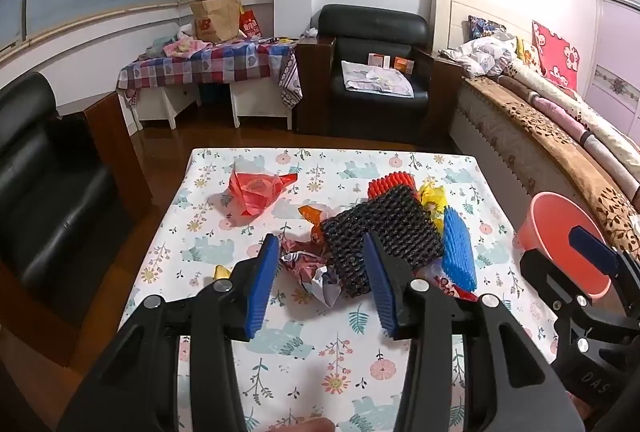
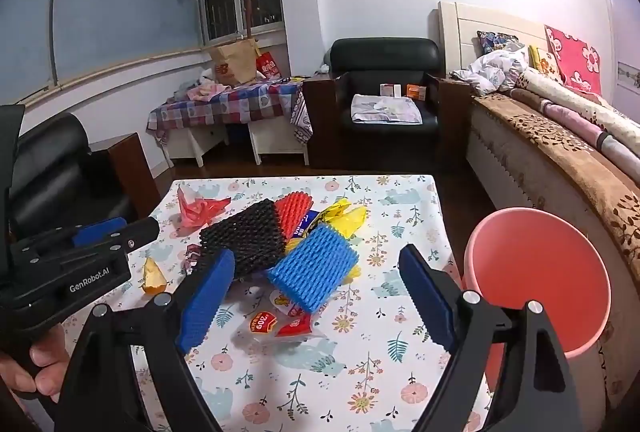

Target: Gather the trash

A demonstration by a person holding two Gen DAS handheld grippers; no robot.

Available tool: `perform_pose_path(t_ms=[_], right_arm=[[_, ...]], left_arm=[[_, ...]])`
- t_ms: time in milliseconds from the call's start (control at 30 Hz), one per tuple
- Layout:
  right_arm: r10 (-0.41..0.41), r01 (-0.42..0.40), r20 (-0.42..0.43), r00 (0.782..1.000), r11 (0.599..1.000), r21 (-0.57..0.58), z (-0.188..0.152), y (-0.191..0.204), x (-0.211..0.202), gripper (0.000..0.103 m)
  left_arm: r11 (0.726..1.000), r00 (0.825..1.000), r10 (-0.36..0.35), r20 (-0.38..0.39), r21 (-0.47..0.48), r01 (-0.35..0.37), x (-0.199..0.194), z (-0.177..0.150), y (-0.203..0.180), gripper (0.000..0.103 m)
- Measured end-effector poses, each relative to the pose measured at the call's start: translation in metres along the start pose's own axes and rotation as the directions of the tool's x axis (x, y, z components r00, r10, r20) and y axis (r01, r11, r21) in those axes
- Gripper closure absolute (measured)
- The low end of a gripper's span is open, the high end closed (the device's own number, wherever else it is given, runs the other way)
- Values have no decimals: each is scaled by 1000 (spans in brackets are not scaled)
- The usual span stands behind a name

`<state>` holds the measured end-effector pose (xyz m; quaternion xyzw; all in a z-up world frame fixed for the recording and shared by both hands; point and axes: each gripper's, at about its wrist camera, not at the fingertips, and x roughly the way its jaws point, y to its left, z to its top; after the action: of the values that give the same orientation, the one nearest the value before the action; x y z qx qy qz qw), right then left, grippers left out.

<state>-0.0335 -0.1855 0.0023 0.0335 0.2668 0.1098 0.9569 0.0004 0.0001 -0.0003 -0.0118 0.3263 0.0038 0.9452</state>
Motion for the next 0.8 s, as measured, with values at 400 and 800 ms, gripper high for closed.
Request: perform_pose_path(t_ms=[400, 800], right_arm=[[-21, 21, 2, 1000, 1000, 15, 1, -2, 5, 20], [-17, 17, 2, 1000, 1000, 19, 3, -1, 3, 22]], left_arm=[[1000, 1000, -7, -5, -8, 7, 0, 0, 0, 58], [1000, 1000, -8, -6, -8, 8, 0, 0, 0, 58]])
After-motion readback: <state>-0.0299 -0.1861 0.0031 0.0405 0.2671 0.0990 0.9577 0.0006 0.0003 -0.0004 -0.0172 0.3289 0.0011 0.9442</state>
